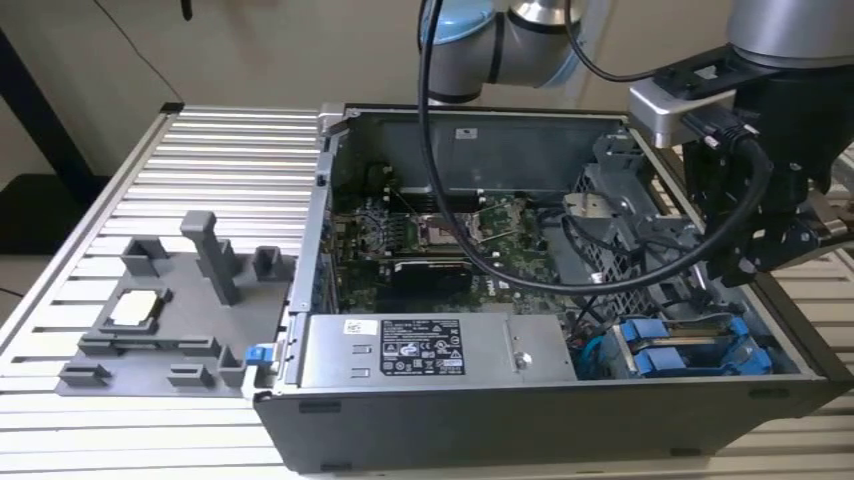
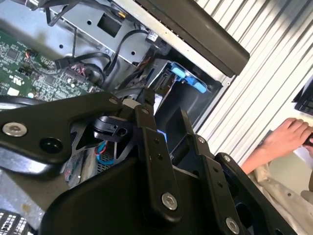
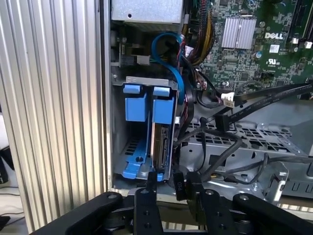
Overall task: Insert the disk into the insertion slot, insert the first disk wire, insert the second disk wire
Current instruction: 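Insert the first disk wire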
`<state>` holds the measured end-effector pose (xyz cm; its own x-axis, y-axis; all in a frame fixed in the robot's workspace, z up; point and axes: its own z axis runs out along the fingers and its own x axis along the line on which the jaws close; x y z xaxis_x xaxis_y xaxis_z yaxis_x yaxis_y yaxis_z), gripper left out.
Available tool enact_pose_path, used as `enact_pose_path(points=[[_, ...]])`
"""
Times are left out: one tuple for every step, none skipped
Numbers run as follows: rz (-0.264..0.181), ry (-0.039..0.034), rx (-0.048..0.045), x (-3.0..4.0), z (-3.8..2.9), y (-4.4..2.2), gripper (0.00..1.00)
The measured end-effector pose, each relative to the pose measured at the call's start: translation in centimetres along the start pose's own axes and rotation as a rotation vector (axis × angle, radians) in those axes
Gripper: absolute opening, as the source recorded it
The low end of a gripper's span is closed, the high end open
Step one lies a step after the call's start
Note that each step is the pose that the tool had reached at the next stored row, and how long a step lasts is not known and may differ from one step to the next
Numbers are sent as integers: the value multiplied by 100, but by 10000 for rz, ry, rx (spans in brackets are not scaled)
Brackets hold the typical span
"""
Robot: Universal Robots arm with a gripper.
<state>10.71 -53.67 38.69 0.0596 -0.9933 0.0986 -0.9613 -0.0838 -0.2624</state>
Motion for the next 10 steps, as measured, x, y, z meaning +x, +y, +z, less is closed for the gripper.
enact_pose_path(points=[[2,-7,11,-1,0,2,38],[13,-26,34,-1,-1,4,38],[22,-60,51,-1,-1,4,38],[36,-95,76,-2,-2,7,38],[50,-135,113,-2,-2,11,38],[61,-159,159,-3,0,14,38],[68,-162,224,-4,5,18,38],[73,-158,289,-4,12,22,38],[78,-151,356,-5,20,26,38],[81,-147,411,-6,28,30,38]])
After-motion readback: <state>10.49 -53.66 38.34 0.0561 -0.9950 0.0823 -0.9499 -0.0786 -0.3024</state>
